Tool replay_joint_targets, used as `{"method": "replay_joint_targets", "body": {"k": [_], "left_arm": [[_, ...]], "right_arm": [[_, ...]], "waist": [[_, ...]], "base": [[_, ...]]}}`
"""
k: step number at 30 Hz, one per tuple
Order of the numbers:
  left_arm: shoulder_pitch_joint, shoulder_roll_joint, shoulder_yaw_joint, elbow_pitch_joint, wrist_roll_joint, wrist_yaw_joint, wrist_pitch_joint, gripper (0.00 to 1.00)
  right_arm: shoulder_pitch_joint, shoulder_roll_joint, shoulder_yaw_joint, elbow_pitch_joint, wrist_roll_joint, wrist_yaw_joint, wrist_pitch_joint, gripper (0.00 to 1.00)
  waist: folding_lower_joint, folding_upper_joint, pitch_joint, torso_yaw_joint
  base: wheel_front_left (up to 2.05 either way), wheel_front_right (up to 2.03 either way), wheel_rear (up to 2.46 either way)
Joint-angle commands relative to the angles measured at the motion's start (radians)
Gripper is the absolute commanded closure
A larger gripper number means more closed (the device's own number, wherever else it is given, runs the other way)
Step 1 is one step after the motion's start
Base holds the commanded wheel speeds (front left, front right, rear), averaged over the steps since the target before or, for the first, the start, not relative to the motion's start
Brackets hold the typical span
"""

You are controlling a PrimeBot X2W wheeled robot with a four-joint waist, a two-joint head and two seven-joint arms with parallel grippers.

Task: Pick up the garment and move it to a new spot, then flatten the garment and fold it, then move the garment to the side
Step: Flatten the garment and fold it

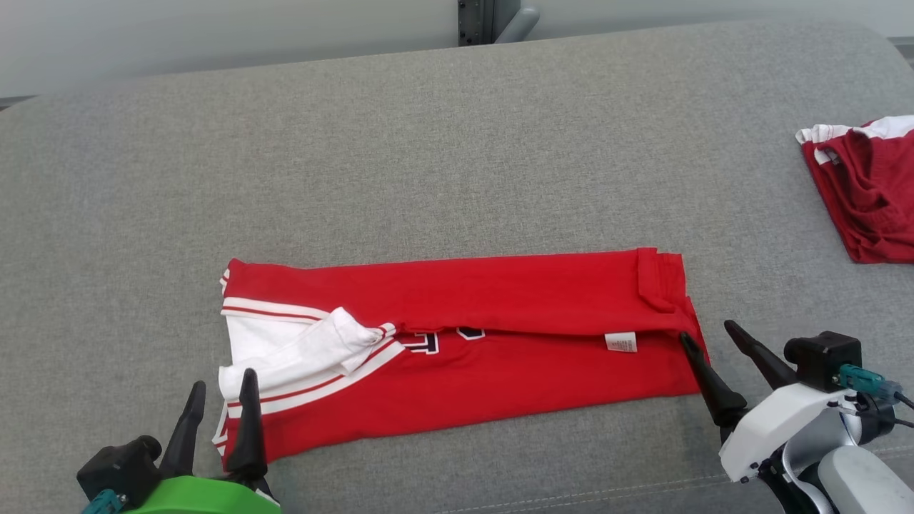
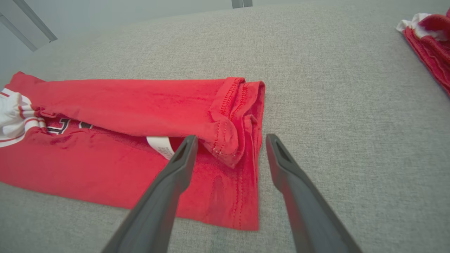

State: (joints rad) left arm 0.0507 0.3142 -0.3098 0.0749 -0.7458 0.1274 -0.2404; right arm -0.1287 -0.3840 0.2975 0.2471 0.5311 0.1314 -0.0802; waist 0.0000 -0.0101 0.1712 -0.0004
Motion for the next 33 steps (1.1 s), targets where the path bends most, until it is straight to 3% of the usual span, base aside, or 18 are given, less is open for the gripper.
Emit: {"method": "replay_joint_targets", "body": {"k": [1,14,22,33], "left_arm": [[0.006,-0.001,0.003,-0.006,0.008,0.005,-0.008,0.0],[-0.091,-0.065,-0.016,-0.005,0.098,0.01,-0.022,0.0],[-0.087,-0.102,0.013,0.021,0.12,-0.004,-0.025,0.0],[-0.069,-0.129,0.055,0.028,0.147,-0.026,-0.025,0.0]], "right_arm": [[0.011,0.001,-0.006,-0.004,-0.007,-0.002,-0.005,0.0],[0.007,0.111,-0.188,0.039,-0.056,-0.001,0.093,0.0],[-0.087,0.206,-0.251,0.237,-0.118,-0.001,0.108,0.0],[-0.142,0.223,-0.267,0.477,-0.169,-0.001,0.101,0.0]], "waist": [[0.0,0.0101,-0.01,0.0],[0.0,0.0101,-0.105,0.035],[0.0,0.0101,-0.135,0.093],[0.0,0.0101,-0.124,0.134]], "base": [[0.0,0.0,0.0],[0.0,0.0,0.0],[0.0,0.0,0.0],[0.0,0.0,0.0]]}}
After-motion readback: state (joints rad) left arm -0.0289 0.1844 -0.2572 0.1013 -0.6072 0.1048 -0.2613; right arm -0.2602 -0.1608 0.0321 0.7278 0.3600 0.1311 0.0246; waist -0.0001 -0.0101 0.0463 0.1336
